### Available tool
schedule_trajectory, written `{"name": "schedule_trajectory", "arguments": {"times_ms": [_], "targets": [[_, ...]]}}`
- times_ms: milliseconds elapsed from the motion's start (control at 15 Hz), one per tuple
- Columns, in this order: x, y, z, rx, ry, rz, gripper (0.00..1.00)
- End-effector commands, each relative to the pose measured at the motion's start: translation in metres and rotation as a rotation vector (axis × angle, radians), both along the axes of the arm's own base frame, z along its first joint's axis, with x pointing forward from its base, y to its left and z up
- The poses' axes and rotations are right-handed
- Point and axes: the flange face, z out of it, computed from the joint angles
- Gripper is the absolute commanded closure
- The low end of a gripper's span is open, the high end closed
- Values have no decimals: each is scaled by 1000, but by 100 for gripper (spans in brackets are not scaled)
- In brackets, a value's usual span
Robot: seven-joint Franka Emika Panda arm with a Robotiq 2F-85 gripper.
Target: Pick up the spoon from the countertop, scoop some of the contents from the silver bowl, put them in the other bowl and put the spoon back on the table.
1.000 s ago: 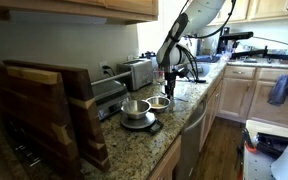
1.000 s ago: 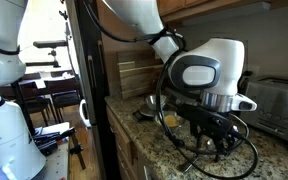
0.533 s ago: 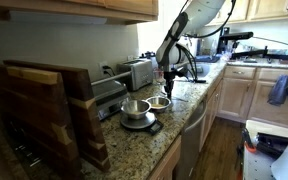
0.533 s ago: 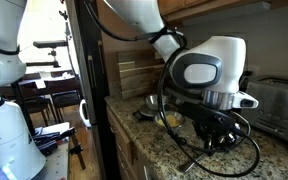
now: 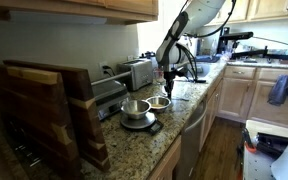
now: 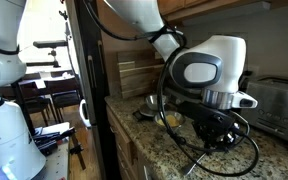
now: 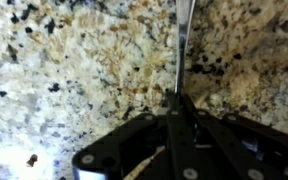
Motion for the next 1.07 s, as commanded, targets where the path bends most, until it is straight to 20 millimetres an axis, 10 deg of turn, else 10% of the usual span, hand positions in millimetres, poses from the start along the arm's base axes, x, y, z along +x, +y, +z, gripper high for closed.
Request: {"name": "schedule_trajectory", "arguments": {"times_ms": [0, 533, 1000], "targets": [[-18, 7, 31, 8, 28, 24, 94], [-36, 40, 96, -29, 91, 104, 94], [-39, 103, 102, -127, 247, 263, 94]]}}
